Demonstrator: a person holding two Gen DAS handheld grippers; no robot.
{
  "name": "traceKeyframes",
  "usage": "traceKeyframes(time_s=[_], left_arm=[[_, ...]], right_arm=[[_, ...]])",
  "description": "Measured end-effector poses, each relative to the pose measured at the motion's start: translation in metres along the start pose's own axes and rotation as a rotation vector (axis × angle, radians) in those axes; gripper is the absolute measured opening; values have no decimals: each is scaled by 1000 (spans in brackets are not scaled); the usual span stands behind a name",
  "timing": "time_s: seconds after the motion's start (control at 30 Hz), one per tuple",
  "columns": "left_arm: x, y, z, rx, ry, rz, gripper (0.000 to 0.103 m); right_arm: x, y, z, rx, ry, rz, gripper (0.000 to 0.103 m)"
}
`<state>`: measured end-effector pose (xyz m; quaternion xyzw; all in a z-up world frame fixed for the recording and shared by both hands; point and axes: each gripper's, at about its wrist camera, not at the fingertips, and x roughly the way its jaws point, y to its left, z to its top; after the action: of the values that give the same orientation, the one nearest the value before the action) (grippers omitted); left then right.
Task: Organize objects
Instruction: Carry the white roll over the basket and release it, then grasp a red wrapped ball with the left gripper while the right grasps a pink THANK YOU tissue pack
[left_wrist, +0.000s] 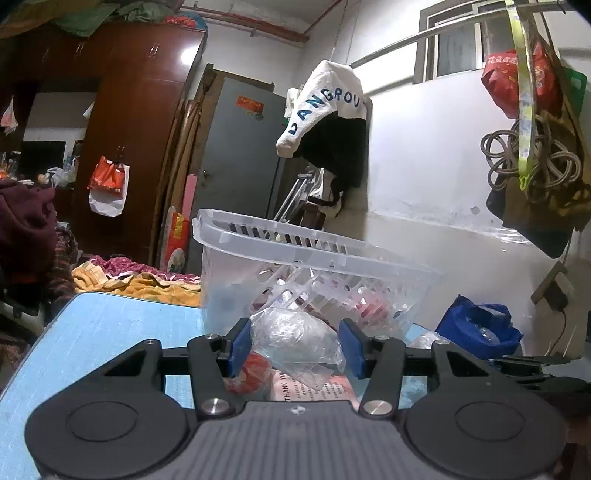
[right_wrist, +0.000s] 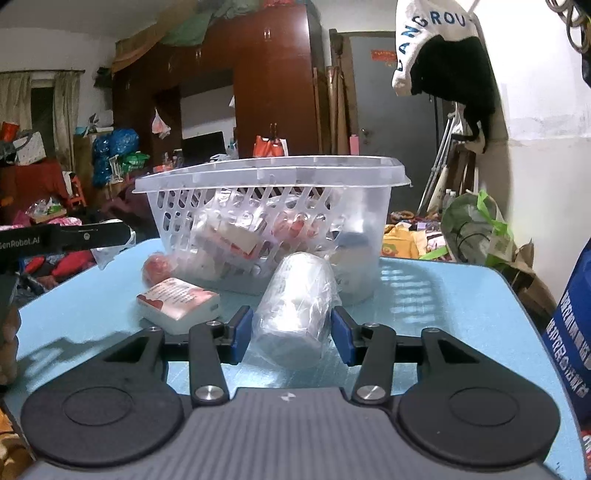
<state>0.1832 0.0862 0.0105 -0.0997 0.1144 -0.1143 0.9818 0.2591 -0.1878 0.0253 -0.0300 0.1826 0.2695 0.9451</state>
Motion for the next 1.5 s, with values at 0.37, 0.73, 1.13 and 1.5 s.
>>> traceKeyframes(time_s=[0.37, 0.73, 1.13, 1.5], left_arm=[[-15, -3, 5, -3, -74, -53, 55], [62, -24, 120, 7, 15, 0, 58], [25, -8, 75, 16, 38, 34, 100], [40, 54, 30, -138, 217, 127, 98]], right_arm=[[-41, 8, 7, -22, -198, 42, 50], [26, -2, 140, -91, -163, -23, 52], [-22, 9, 77, 7, -186, 141, 103], [92, 84, 36, -158, 277, 147, 102]])
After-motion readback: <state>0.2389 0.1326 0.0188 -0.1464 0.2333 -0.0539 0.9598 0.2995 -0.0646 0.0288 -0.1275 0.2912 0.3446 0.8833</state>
